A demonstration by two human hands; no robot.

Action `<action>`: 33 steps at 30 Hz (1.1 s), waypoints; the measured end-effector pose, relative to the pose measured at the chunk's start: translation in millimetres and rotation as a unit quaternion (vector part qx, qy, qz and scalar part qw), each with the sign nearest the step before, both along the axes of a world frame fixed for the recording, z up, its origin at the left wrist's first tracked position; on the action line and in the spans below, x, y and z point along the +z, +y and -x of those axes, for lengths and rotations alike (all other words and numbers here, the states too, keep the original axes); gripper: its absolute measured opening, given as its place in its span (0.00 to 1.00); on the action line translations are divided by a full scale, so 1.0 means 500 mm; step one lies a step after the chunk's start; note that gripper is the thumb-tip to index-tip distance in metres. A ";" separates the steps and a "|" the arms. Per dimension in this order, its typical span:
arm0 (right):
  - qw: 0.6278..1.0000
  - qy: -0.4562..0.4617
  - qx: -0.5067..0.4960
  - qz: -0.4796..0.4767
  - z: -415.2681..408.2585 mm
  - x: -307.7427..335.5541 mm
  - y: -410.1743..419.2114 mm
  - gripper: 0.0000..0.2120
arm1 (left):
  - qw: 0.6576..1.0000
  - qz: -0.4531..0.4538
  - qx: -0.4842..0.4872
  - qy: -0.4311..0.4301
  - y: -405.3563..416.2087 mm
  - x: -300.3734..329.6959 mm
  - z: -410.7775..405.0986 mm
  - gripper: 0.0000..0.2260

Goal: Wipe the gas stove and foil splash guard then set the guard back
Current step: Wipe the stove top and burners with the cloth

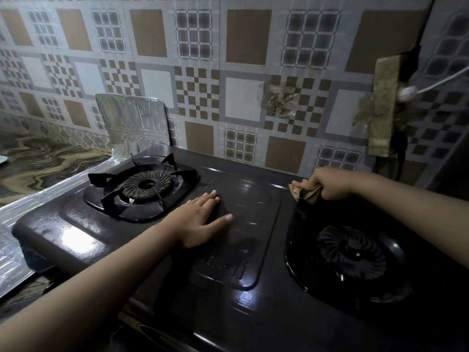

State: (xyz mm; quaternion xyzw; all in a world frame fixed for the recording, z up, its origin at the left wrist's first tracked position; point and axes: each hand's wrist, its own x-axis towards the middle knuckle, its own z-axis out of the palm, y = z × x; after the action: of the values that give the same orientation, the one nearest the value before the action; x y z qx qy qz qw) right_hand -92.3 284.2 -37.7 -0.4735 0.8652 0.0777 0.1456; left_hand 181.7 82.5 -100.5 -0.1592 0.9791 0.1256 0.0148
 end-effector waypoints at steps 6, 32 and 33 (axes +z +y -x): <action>0.999 0.019 0.023 0.033 -0.006 -0.013 0.011 0.37 | 0.995 0.088 0.044 0.023 0.087 0.023 0.098 0.34; 0.997 -0.021 -0.038 0.069 0.005 0.008 0.060 0.29 | 0.999 0.035 0.001 0.020 0.128 -0.019 0.177 0.31; 0.996 -0.022 -0.052 0.067 0.007 0.013 0.073 0.28 | 0.999 0.035 0.000 0.020 0.127 -0.020 0.178 0.31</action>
State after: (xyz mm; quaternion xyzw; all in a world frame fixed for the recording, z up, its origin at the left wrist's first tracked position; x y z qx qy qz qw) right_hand -95.6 320.6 -31.2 -0.4384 0.8884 0.0017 0.1364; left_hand 92.8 146.3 -110.4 -0.1570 0.9830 0.0949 -0.0106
